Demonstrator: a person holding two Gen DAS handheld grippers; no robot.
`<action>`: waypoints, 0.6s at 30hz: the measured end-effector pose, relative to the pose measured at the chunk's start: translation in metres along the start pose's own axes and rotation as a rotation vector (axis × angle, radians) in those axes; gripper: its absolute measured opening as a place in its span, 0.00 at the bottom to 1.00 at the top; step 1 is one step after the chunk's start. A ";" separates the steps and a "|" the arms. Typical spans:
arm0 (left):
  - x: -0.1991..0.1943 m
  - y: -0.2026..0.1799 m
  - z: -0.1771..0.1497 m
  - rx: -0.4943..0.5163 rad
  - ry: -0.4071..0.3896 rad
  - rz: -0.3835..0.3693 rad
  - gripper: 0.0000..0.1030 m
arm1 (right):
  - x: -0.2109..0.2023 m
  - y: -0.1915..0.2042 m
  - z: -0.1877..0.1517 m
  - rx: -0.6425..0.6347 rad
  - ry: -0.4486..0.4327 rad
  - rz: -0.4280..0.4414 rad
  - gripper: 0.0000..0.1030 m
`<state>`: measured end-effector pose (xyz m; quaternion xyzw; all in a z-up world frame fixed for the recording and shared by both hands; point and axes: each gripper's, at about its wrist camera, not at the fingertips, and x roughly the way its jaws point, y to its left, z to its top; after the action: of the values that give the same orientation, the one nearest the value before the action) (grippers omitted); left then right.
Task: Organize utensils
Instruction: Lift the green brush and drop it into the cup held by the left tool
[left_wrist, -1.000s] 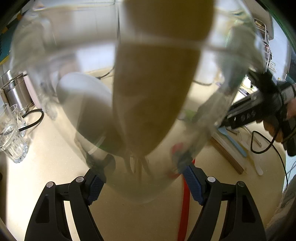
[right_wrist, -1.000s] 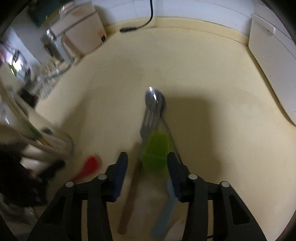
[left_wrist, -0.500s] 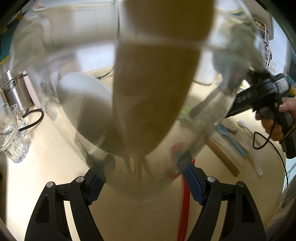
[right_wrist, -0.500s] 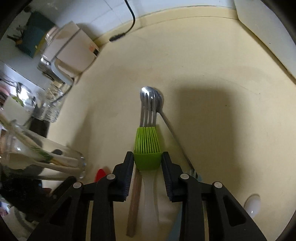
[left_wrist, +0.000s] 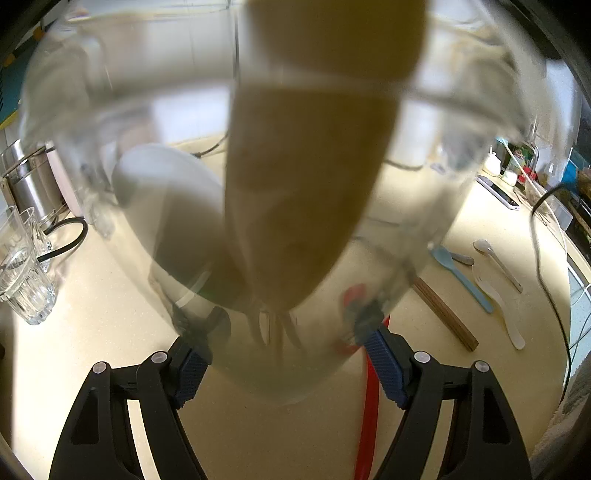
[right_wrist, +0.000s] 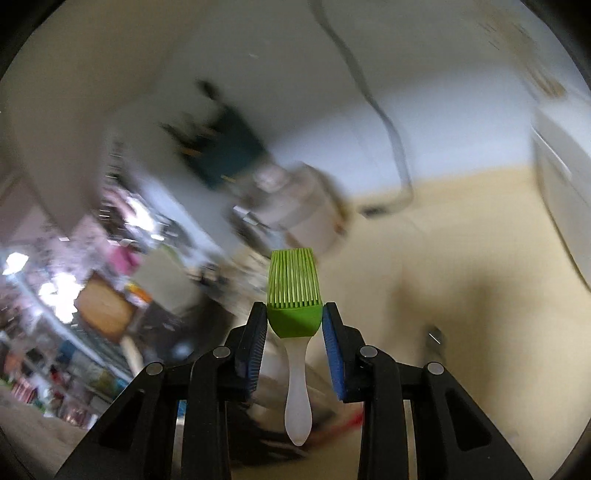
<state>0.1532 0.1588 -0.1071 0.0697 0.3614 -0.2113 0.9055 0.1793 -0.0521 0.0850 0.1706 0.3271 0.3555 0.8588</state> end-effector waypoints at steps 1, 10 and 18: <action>0.000 0.000 0.000 0.000 0.000 0.000 0.78 | 0.003 0.010 0.006 -0.024 -0.013 0.024 0.30; 0.000 0.000 0.000 0.000 0.000 0.000 0.78 | 0.059 0.053 -0.005 -0.247 0.024 -0.030 0.30; 0.000 0.000 0.000 0.000 0.000 -0.001 0.78 | 0.042 0.020 -0.040 -0.200 0.146 -0.113 0.43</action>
<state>0.1536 0.1592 -0.1070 0.0695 0.3614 -0.2118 0.9054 0.1645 -0.0058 0.0477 0.0393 0.3610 0.3490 0.8639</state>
